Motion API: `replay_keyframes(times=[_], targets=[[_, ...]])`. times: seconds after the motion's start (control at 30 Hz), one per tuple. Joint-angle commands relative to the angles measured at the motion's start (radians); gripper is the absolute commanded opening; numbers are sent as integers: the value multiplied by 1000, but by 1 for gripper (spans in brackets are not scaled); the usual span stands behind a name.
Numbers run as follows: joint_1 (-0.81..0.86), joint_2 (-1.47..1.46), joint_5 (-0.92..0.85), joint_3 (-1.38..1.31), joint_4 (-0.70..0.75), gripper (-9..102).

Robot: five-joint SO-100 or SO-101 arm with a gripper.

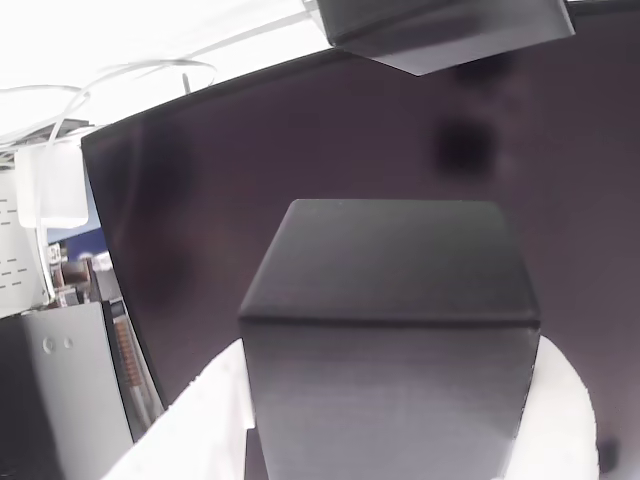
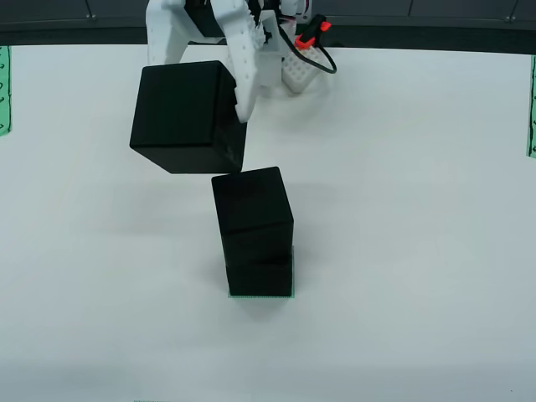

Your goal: Stack 3 Blocks on the chosen place.

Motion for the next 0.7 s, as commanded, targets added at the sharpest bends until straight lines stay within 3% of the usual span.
replay_keyframes(times=[0.0,0.43,0.67], targets=[[-26,29,-14,54,-123,21],[-114,32,-31,255,-357,21],[-135,28,-31,273,-402,22]])
